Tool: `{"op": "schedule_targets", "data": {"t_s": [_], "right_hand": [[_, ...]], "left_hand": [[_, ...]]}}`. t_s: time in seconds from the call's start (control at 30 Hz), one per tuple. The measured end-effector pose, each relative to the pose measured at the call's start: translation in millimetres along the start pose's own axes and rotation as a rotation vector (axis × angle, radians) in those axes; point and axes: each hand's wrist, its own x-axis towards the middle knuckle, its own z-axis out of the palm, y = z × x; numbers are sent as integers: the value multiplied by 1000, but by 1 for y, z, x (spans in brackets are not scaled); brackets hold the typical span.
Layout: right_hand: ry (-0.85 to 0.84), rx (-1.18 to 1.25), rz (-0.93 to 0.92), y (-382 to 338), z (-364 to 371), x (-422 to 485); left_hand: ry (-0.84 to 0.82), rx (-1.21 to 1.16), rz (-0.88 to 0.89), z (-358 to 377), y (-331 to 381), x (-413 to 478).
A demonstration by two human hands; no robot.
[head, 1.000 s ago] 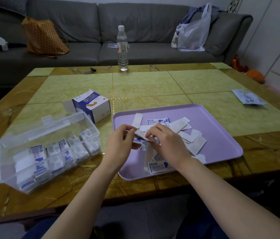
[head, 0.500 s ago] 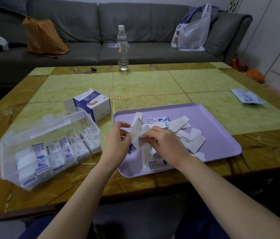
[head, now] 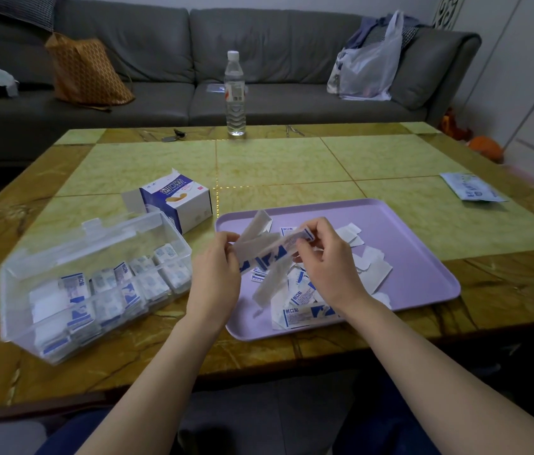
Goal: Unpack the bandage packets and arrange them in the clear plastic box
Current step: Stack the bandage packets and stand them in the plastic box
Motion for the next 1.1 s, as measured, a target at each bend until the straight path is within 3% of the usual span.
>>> {"op": "schedule_targets", "data": {"t_s": [0.1,0.33,0.43,0.6,0.8,0.97,1.1], "right_hand": [[52,27,13,1,0,1],[-18,-50,137,11,11,3],[-24,-139,121,14,14,3],[-78,-75,181,12,13,4],[-162,-280,159,21,13,-1],[-206,-601,-84,27,19,-5],[-389,-559,-74,29,27,-10]], "left_hand": [[17,-16,-30,-2,1,1],[-132,-88,5,7,15,-7],[-146,-84,44,10,15,-8],[-156,-44,114,11,12,-8],[-346,283,218,20,-8,-9],[-422,511,301,27,-12,-13],[-430,665,367,30,-13,-16]]}}
